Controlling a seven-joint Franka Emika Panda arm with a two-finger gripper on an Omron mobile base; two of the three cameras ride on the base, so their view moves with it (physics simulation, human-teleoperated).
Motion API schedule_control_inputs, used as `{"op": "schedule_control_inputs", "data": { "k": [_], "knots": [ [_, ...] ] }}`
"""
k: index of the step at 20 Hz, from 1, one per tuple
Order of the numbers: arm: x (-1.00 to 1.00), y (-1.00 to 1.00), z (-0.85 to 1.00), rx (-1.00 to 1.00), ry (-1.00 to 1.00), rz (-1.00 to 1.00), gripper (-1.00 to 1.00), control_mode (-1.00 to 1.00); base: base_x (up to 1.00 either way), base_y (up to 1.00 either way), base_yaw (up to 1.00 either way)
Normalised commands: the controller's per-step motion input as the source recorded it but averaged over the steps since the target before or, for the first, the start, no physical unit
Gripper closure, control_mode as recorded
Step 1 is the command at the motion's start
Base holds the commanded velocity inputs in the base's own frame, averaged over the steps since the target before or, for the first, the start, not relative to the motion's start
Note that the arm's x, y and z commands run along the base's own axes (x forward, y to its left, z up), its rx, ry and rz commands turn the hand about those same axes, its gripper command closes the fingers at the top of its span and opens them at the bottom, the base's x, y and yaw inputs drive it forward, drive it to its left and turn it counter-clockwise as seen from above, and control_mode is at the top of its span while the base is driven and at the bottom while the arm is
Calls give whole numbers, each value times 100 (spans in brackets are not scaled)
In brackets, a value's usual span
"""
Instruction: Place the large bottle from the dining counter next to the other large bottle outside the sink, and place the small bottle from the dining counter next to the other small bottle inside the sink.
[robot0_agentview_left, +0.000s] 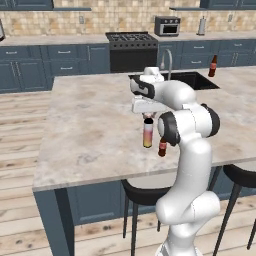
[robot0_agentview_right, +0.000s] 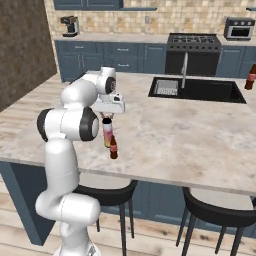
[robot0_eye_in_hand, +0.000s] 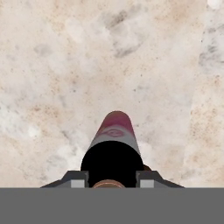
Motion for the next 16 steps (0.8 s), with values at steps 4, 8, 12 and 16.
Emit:
{"op": "schedule_control_inputs", "data": {
  "k": [4, 8, 12, 16],
  "knots": [
    [3, 0, 2, 0, 0, 0, 100, -100, 0, 0, 0],
    [7, 0, 52, 0, 1, 0, 100, -100, 0, 0, 0],
    [0, 0, 89, 0, 0, 0, 100, -100, 0, 0, 0],
    [-8, 0, 77, 0, 0, 0, 100, -100, 0, 0, 0]
  ]
}}
